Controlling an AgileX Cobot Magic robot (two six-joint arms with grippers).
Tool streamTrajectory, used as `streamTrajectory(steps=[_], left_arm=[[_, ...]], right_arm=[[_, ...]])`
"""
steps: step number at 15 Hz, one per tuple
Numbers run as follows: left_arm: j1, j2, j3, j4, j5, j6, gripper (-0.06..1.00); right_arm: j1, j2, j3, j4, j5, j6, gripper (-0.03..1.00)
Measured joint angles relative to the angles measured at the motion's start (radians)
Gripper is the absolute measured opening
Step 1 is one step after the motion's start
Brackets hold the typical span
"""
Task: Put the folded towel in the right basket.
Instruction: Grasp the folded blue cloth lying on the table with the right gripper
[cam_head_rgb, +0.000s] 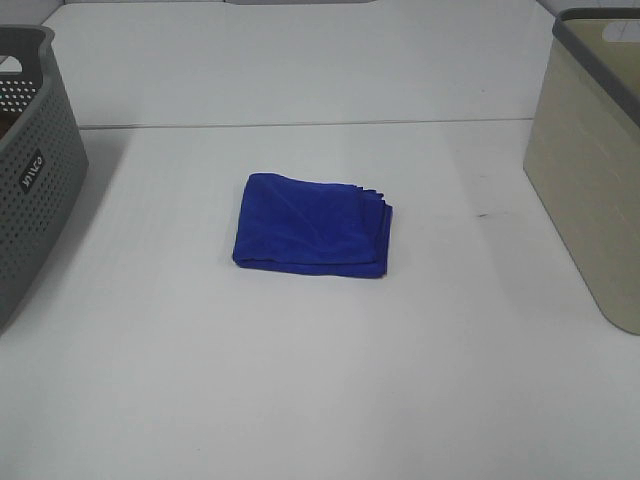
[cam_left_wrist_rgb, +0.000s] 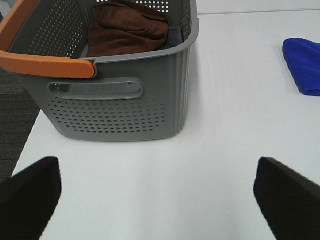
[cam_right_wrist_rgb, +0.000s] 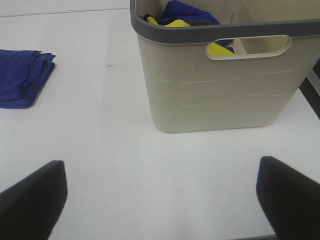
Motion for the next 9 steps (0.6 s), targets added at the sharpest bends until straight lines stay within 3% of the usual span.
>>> streamTrajectory(steps=[9], left_arm=[[0.0, 0.0, 0.0, 0.0, 0.0, 0.0, 0.97]], right_arm=[[0.0, 0.0, 0.0, 0.0, 0.0, 0.0, 0.98]])
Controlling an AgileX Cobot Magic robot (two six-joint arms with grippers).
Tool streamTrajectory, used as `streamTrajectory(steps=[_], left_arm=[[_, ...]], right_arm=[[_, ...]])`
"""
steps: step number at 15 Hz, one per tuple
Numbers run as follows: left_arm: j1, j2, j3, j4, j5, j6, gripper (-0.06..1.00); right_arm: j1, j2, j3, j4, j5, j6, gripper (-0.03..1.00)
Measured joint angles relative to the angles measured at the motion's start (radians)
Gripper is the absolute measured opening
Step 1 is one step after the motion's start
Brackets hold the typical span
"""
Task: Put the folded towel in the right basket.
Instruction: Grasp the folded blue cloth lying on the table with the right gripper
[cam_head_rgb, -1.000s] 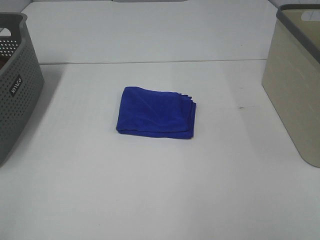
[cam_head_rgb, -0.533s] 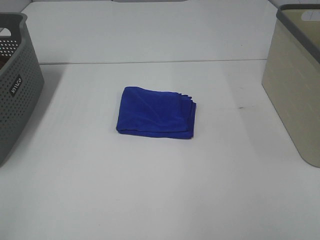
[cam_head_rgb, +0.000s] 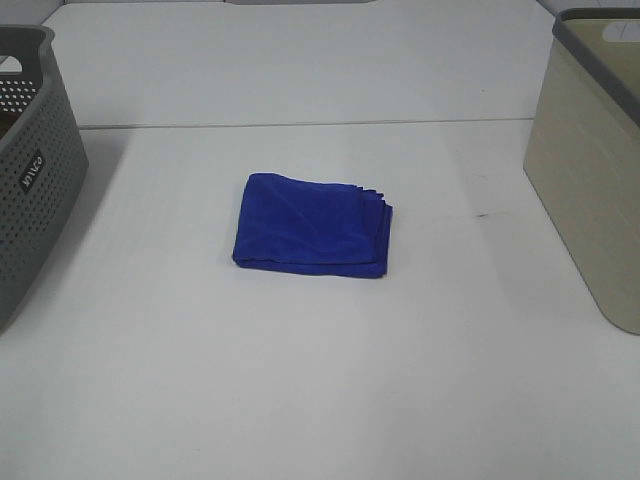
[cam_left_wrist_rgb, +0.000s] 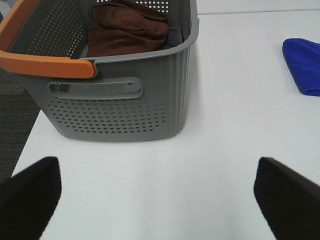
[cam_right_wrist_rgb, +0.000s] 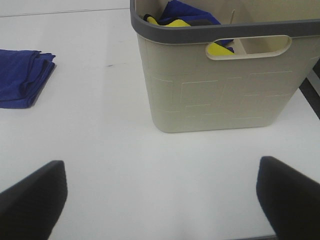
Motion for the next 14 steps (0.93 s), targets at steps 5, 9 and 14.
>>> streamTrajectory(steps=[5, 9, 14], left_arm=[[0.0, 0.0, 0.0, 0.0, 0.0, 0.0, 0.97], [0.0, 0.0, 0.0, 0.0, 0.0, 0.0, 0.97], [0.0, 0.0, 0.0, 0.0, 0.0, 0.0, 0.97]], right_arm=[[0.0, 0.0, 0.0, 0.0, 0.0, 0.0, 0.98], [0.0, 0.0, 0.0, 0.0, 0.0, 0.0, 0.98], [0.0, 0.361, -0.237, 0.039, 0.111, -0.001, 0.98]])
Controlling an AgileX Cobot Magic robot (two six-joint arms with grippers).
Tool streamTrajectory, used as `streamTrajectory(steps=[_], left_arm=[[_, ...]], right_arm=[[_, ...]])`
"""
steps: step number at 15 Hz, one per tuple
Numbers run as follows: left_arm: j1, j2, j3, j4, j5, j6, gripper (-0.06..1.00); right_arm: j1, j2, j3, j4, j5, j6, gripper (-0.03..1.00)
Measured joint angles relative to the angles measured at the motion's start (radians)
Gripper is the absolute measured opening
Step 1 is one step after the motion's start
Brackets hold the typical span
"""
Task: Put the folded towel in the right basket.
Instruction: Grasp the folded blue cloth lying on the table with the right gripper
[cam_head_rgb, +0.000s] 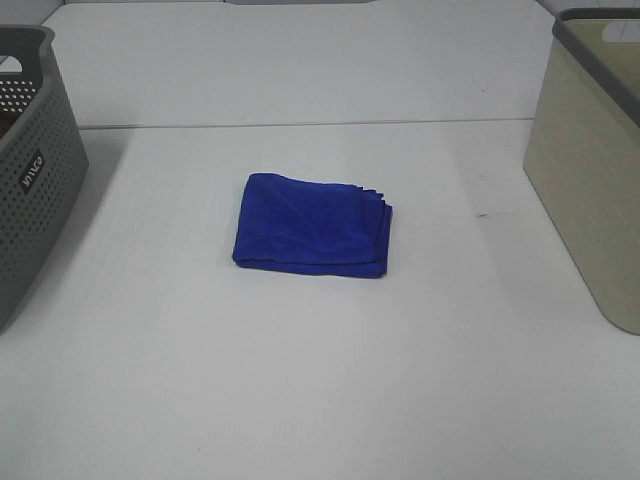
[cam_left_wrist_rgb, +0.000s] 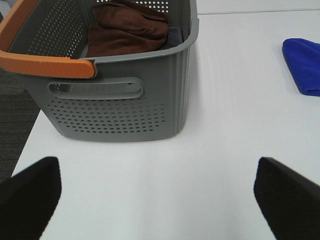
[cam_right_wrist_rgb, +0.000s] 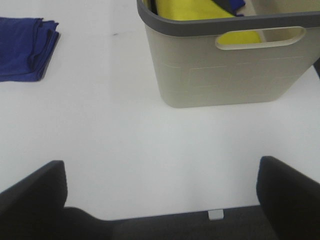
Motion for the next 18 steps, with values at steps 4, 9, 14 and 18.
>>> streamTrajectory(steps=[4, 9, 14, 18], left_arm=[[0.0, 0.0, 0.0, 0.0, 0.0, 0.0, 0.97], [0.0, 0.0, 0.0, 0.0, 0.0, 0.0, 0.97], [0.0, 0.0, 0.0, 0.0, 0.0, 0.0, 0.97], [0.0, 0.0, 0.0, 0.0, 0.0, 0.0, 0.97]], right_arm=[[0.0, 0.604, -0.476, 0.135, 0.05, 0.001, 0.98], [0.0, 0.993, -0.737, 0.384, 0.008, -0.059, 0.98], [0.149, 1.488, -0.771, 0.552, -0.183, -0.114, 0.96], [0.159, 1.746, -0.9, 0.581, -0.198, -0.126, 0.95]])
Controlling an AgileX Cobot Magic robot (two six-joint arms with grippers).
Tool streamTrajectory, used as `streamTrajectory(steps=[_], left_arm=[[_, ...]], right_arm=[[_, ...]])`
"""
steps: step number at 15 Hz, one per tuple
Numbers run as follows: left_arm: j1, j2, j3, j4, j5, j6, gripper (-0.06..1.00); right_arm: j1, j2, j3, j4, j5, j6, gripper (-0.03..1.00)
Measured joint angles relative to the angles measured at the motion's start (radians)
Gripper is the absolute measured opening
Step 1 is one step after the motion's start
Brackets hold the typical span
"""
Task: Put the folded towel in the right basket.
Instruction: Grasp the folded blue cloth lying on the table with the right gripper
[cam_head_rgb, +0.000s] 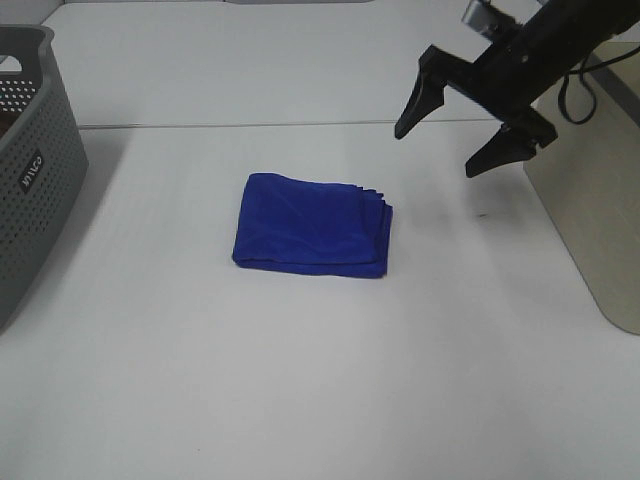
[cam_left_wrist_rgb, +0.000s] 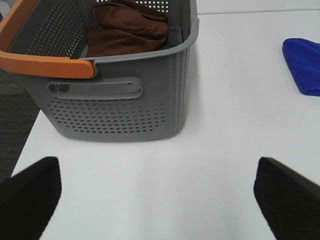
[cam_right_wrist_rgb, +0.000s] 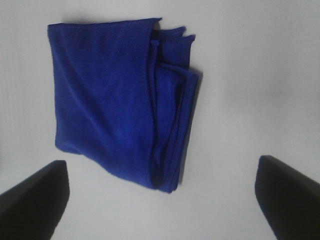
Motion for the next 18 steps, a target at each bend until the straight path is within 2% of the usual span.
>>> streamTrajectory(steps=[5, 11, 14, 16, 17, 18], left_arm=[[0.0, 0.0, 0.0, 0.0, 0.0, 0.0, 0.97], [0.0, 0.0, 0.0, 0.0, 0.0, 0.0, 0.97], [0.0, 0.0, 0.0, 0.0, 0.0, 0.0, 0.97], [0.0, 0.0, 0.0, 0.0, 0.0, 0.0, 0.97], [0.0, 0.0, 0.0, 0.0, 0.0, 0.0, 0.97], [0.0, 0.0, 0.0, 0.0, 0.0, 0.0, 0.97]], right_arm=[[0.072, 0.203, -0.071, 0.024, -0.069, 0.02, 0.95], [0.08, 0.259, -0.079, 0.055, -0.11, 0.042, 0.94], [0.132, 0.281, -0.088, 0.084, -0.153, 0.044, 0.92], [0.188, 0.304, -0.096, 0.162, -0.181, 0.044, 0.87], [0.215, 0.315, -0.096, 0.207, -0.199, 0.036, 0.8], [0.242, 0.322, -0.096, 0.24, -0.228, 0.02, 0.69]])
